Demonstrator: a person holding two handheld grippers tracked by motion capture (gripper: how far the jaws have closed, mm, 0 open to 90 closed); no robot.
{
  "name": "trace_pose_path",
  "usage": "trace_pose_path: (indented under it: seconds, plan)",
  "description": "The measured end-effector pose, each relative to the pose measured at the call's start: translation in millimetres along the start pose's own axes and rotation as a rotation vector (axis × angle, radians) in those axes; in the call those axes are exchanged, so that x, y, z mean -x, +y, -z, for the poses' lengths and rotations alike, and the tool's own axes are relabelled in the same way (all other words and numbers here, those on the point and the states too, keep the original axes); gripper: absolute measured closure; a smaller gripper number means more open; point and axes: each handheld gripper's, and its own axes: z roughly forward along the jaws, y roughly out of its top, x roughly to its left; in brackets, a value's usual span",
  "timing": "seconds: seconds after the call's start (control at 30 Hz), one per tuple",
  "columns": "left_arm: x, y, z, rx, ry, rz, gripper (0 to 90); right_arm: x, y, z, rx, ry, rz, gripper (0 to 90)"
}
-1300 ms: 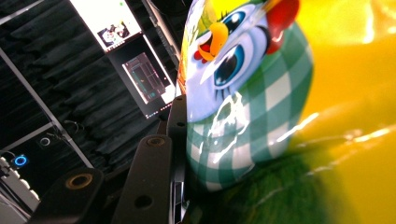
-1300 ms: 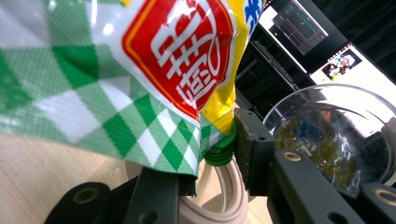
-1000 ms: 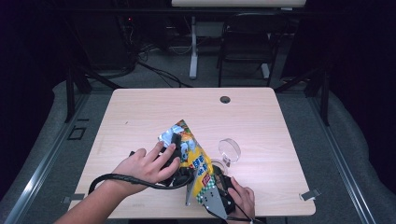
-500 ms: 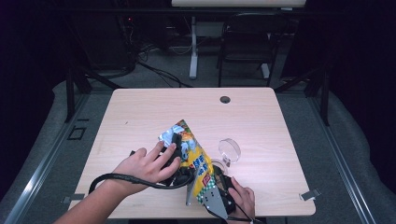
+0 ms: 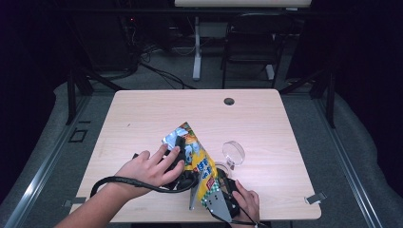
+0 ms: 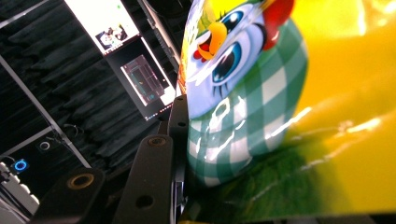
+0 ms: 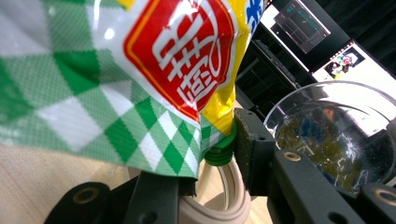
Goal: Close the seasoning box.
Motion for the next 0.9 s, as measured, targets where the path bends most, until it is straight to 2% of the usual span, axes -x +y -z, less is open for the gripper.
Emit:
trace_pose_path:
  seconds: [0.07,0.2,0.23,0.9]
  plan:
    - [-0.3,0.3,0.7,-0.005,-0.004,-0.006,71.1,0.2,-0.1,-0.1,-0.002,0.0,-0.002,71.0]
    - [0.0,0.7,1.4,0.01,0.006,0.009,71.3,0.9,-0.6,-0.5,0.001,0.0,-0.013,71.0]
    - [-0.6,1.0,1.9,0.002,0.006,-0.001,71.4,1.0,-0.6,-0.6,0.0,0.0,-0.014,71.0]
    - [1.1,1.7,3.5,0.011,0.02,-0.011,72.2,-0.3,-0.6,-0.3,-0.01,-0.003,0.001,71.0]
